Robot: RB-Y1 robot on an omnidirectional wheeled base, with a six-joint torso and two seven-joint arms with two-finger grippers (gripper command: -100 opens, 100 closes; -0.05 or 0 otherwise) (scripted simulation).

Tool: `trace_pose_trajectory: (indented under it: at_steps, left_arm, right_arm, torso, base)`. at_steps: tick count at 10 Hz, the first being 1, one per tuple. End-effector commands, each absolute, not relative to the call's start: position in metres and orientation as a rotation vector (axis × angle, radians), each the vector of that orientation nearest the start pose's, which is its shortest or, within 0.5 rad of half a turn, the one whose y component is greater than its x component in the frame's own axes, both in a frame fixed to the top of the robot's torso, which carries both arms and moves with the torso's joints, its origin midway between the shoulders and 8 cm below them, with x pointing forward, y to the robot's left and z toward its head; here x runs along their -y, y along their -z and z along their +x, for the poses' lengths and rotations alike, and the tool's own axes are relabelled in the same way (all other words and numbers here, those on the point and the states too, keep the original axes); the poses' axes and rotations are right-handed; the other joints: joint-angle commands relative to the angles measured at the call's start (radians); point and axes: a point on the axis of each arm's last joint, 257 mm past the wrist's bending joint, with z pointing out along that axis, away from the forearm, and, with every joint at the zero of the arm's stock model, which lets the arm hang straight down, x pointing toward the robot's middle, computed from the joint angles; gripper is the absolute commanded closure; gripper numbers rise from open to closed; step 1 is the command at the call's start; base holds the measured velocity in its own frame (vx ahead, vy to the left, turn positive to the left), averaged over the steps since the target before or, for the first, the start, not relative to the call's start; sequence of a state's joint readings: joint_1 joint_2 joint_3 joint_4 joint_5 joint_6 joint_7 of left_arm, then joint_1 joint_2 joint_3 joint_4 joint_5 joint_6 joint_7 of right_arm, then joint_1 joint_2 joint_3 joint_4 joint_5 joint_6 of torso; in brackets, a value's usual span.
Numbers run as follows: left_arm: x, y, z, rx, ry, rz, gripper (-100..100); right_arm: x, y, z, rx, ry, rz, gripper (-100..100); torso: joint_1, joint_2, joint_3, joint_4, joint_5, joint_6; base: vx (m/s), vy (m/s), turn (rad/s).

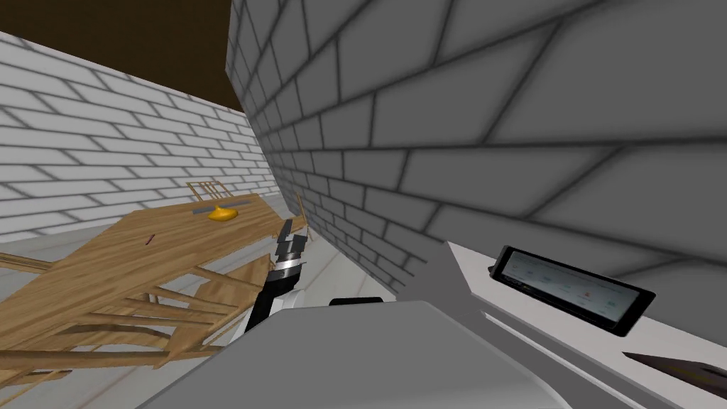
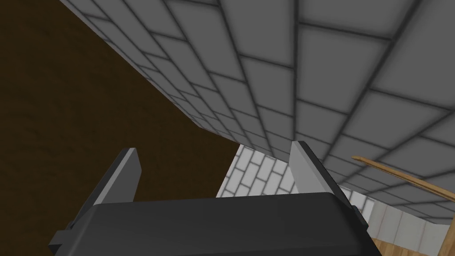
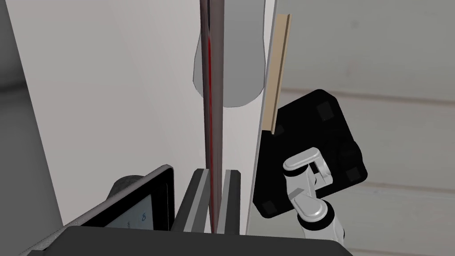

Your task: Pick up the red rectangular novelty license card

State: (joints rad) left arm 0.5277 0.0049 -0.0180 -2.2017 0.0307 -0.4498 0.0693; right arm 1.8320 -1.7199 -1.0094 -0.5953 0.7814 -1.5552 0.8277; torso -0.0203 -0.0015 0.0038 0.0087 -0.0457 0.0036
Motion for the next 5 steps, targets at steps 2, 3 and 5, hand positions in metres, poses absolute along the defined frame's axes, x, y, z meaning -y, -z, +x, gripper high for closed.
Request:
trace_pose_trajectory:
  at_steps: [2, 3, 5]
  left_arm:
    - [-0.285, 0.031, 0.363, -0.678, 1.354, -0.832, 0]
    - [-0.284, 0.031, 0.363, -0.678, 1.354, -0.832, 0]
    - [-0.285, 0.031, 0.363, -0.678, 1.353, -0.832, 0]
  right_arm:
    - [0.732, 0.078, -0.005, -2.750, -0.063, -1.614, 100]
    - [0.734, 0.075, -0.004, -2.751, -0.051, -1.631, 100]
    - [0.731, 0.070, 0.045, -2.648, -0.018, -1.720, 100]
  torso:
    - [0.001, 0.002, 0.001, 0.000, -0.001, -0.002]
    - [0.000, 0.003, 0.002, 0.000, -0.001, -0.003]
    - [-0.001, 0.001, 0.001, 0.000, -0.001, -0.001]
  base:
    - [0.032, 0.004, -0.058]
    - [-0.009, 0.004, 0.027]
    - [0.081, 0.009, -0.376]
